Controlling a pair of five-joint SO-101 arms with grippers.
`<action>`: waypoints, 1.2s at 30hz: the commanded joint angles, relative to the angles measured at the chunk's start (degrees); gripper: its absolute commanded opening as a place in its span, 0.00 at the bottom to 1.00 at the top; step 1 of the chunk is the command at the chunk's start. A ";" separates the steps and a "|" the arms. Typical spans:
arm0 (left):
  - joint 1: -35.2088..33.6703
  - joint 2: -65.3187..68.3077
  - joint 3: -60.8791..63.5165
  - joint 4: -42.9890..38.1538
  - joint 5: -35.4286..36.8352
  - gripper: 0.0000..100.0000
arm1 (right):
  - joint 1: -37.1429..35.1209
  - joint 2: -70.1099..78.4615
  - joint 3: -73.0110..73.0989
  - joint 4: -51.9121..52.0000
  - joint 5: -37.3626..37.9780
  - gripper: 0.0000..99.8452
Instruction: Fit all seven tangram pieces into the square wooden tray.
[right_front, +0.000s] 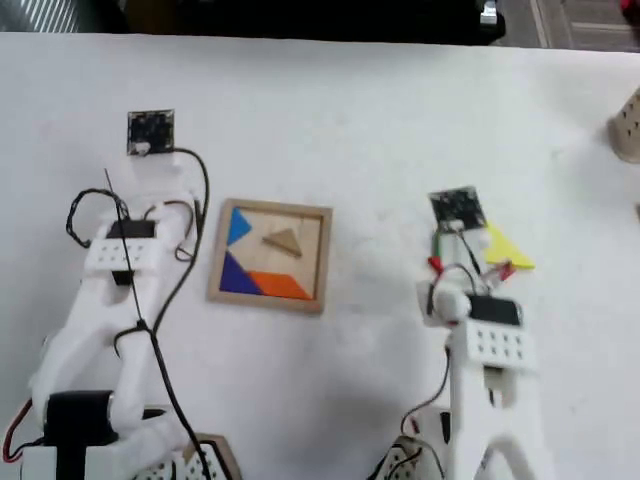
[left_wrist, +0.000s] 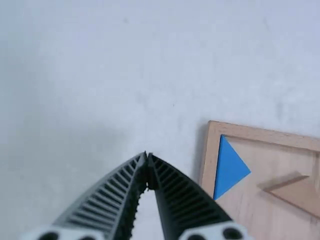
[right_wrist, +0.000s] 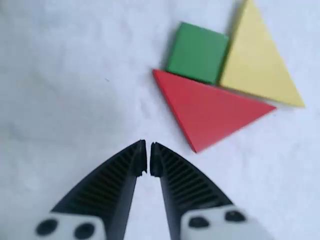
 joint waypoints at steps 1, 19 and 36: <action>3.74 -0.22 -1.14 0.18 -0.35 0.02 | 4.62 -5.93 3.25 -0.75 1.49 0.02; 25.19 2.51 -1.32 -12.22 -0.35 0.02 | 10.33 -13.14 12.48 7.78 18.64 0.02; 24.66 24.92 -19.96 -2.55 -0.44 0.02 | 10.42 -16.31 13.98 7.87 20.22 0.02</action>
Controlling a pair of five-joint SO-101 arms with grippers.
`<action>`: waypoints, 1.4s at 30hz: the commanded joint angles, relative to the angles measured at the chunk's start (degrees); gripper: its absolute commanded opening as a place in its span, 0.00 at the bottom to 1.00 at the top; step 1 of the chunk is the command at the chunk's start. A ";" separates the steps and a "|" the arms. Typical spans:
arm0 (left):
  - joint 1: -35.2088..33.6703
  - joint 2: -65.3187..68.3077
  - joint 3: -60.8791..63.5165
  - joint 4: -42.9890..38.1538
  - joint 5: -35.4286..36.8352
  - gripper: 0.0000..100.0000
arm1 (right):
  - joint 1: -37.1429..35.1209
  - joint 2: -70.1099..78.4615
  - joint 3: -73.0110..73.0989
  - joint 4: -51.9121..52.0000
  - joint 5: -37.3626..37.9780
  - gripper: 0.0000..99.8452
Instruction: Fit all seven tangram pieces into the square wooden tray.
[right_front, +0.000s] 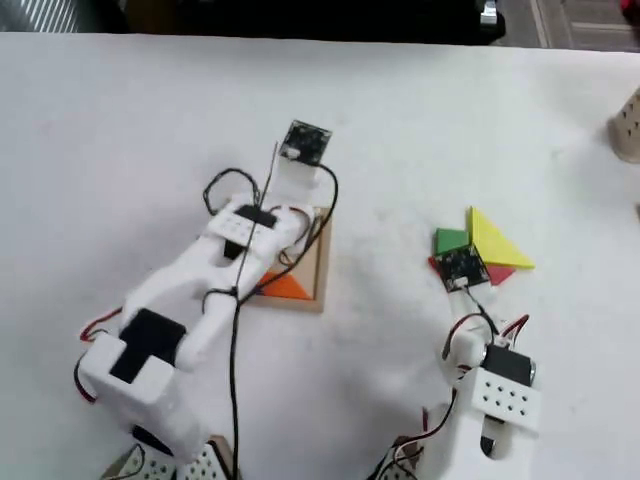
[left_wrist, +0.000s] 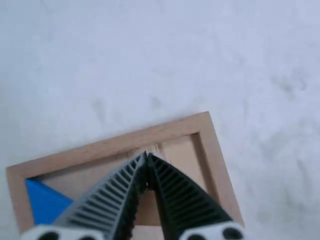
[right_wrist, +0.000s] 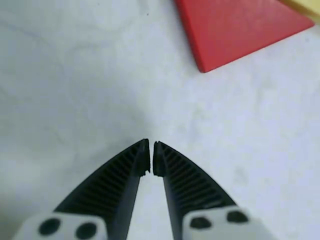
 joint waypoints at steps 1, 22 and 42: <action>-0.48 -0.75 -2.99 1.85 -0.44 0.02 | 0.31 -0.92 -0.44 0.31 0.88 0.02; -4.62 -2.86 -3.52 19.16 -0.09 0.02 | 0.31 -0.92 -0.35 0.22 0.88 0.02; -5.49 -29.05 12.40 14.86 -0.35 0.02 | -1.54 -0.92 -0.26 0.22 0.88 0.02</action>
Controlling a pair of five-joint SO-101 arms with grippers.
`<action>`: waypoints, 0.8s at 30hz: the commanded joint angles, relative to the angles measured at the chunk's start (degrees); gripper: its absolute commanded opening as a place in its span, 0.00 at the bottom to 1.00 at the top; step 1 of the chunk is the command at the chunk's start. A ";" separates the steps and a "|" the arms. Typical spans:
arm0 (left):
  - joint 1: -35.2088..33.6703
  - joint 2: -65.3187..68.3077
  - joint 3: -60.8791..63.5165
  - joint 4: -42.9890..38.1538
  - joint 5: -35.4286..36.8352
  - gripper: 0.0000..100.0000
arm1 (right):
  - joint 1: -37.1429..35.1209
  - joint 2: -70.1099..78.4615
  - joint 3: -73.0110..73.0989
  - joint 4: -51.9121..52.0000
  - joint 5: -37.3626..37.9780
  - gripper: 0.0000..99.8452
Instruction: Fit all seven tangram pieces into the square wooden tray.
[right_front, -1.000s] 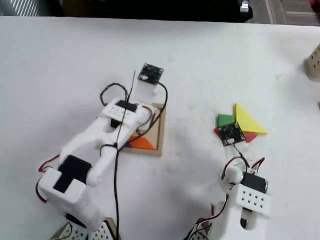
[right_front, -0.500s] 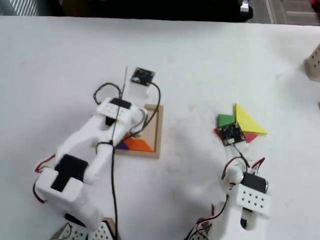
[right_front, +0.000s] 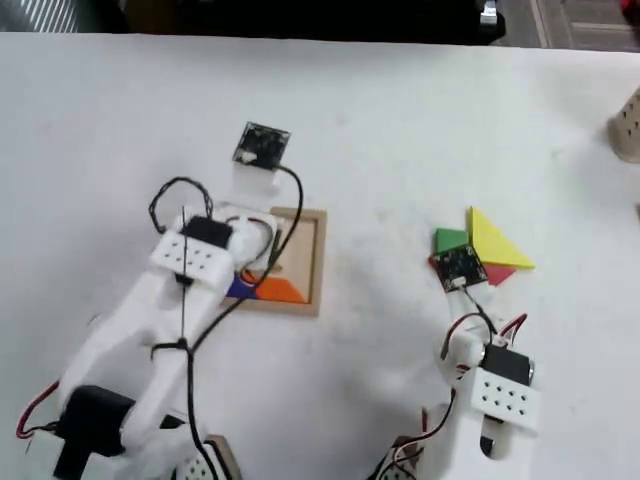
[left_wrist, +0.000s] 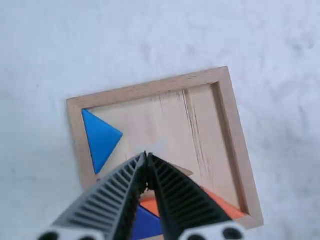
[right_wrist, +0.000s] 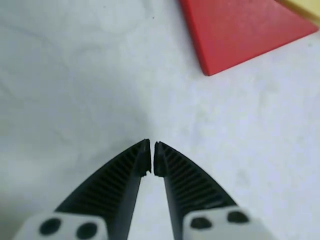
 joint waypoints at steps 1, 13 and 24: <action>-0.84 -3.03 0.44 -1.85 -0.35 0.02 | -0.57 -0.92 -0.26 0.22 0.88 0.02; -0.31 15.87 -9.85 1.49 -0.35 0.02 | -0.57 -0.92 -0.26 0.22 0.88 0.02; 5.41 15.87 -10.73 6.33 -0.44 0.02 | -0.75 -0.92 -0.26 0.13 0.88 0.02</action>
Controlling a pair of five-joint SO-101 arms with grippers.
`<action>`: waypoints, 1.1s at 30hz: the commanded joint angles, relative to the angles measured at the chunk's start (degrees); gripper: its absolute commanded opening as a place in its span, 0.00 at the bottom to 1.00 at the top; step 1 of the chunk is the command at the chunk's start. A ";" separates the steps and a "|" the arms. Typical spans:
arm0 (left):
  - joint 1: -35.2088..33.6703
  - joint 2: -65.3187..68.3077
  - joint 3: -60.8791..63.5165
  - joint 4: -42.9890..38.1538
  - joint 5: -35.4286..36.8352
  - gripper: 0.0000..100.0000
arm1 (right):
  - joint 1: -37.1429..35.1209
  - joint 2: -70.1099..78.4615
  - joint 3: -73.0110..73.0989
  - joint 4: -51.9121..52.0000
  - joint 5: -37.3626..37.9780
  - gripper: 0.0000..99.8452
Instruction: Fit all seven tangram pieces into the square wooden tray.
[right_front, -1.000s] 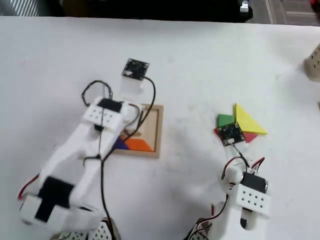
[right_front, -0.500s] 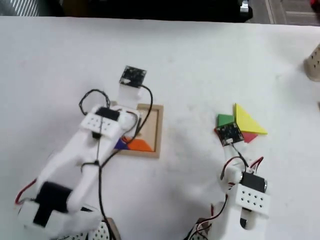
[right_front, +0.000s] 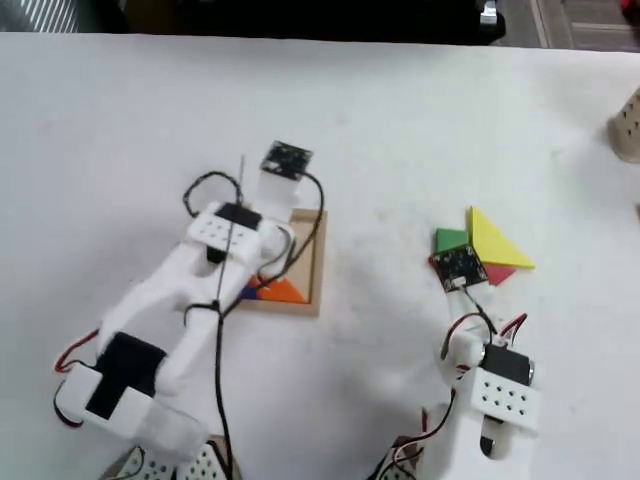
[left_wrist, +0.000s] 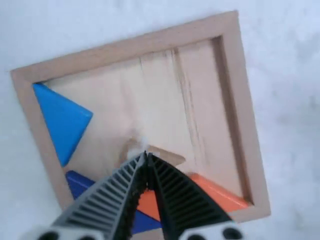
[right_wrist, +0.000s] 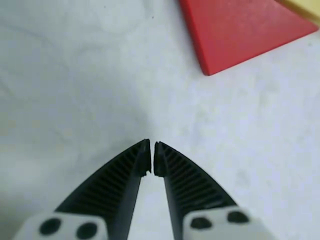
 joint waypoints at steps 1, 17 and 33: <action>2.51 -0.13 -2.46 0.62 -0.44 0.02 | -0.75 -0.92 -0.26 0.13 0.88 0.02; -3.82 -11.82 2.73 -1.14 0.00 0.02 | -0.84 -0.92 -0.26 0.04 0.88 0.02; -0.04 2.59 -1.85 2.37 0.00 0.02 | -0.84 -0.92 -0.26 -0.04 0.88 0.02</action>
